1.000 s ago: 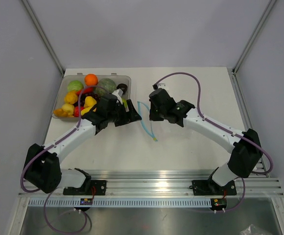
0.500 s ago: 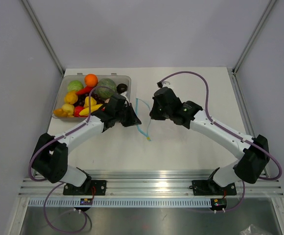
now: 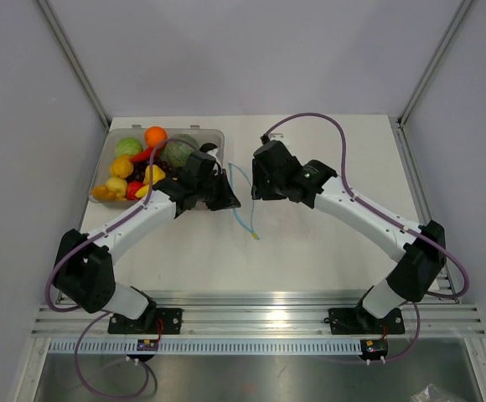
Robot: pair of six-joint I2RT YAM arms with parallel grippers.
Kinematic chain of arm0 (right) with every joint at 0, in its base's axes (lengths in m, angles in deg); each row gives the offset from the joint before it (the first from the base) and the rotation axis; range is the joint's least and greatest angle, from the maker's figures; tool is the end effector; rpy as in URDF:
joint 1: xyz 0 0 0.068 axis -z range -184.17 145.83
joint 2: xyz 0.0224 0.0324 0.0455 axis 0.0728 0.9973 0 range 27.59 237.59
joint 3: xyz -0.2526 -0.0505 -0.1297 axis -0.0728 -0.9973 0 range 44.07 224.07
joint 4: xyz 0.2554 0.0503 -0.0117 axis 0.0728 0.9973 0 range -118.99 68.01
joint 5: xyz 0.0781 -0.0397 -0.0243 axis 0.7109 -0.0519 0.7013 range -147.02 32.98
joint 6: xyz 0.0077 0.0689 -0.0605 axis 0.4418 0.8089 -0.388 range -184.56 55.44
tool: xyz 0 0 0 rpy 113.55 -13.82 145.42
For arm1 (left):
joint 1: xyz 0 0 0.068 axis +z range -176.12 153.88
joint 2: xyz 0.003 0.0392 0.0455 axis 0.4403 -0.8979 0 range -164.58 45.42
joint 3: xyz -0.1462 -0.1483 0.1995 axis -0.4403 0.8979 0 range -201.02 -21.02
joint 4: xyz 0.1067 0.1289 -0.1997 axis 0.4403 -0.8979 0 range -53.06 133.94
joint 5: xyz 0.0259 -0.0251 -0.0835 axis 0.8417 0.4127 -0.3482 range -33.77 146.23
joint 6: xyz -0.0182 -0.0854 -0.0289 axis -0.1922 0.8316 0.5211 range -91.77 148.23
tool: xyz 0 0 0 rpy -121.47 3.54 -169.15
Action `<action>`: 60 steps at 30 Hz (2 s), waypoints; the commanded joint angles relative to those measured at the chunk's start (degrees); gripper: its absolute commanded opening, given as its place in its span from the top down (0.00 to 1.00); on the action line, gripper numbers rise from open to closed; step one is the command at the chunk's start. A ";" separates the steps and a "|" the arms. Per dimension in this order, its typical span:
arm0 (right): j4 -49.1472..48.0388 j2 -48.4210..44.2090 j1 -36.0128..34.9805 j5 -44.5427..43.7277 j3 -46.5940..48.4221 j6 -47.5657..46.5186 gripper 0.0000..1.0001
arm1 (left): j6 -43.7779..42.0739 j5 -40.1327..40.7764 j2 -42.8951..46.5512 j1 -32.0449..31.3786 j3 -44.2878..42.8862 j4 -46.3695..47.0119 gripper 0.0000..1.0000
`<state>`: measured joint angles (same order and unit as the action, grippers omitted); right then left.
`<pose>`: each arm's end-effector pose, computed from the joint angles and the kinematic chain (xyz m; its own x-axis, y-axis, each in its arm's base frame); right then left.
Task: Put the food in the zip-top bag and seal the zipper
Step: Open the zipper of the food storage bag.
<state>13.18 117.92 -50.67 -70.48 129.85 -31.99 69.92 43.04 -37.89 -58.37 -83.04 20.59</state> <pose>0.2724 0.2591 0.3217 -0.7430 -0.0222 -0.6689 -0.2320 0.9460 0.2264 0.2829 -0.2009 0.2505 -0.8806 -0.2102 -0.4247 0.0952 0.7995 -0.5930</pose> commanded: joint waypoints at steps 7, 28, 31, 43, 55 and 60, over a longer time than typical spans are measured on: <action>2.39 2.14 -2.37 -1.49 7.12 -2.87 0.39 | -0.91 1.59 3.33 -0.27 -3.99 -2.13 1.00; 3.09 8.03 -5.71 -10.35 7.92 -1.73 1.00 | -3.10 2.63 4.56 -0.27 -4.87 -4.32 1.00; 2.65 4.52 -4.92 -12.47 5.82 -1.20 1.00 | -7.58 4.05 3.60 0.17 -5.04 -6.43 1.00; 6.34 -12.36 0.45 -16.60 -2.28 1.52 1.00 | -16.55 -4.47 -6.33 1.22 -11.80 -7.14 1.00; 6.52 -8.06 0.36 -15.02 -1.41 2.58 1.00 | -26.22 4.57 -6.09 1.75 -19.36 -18.03 0.48; 5.82 -6.92 0.36 -14.67 -1.40 2.23 1.00 | -28.42 7.65 -2.83 5.95 -20.51 -22.17 0.38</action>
<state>20.18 111.08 -50.26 -83.50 127.40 -30.48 44.87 46.58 -45.26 -55.46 -100.51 1.94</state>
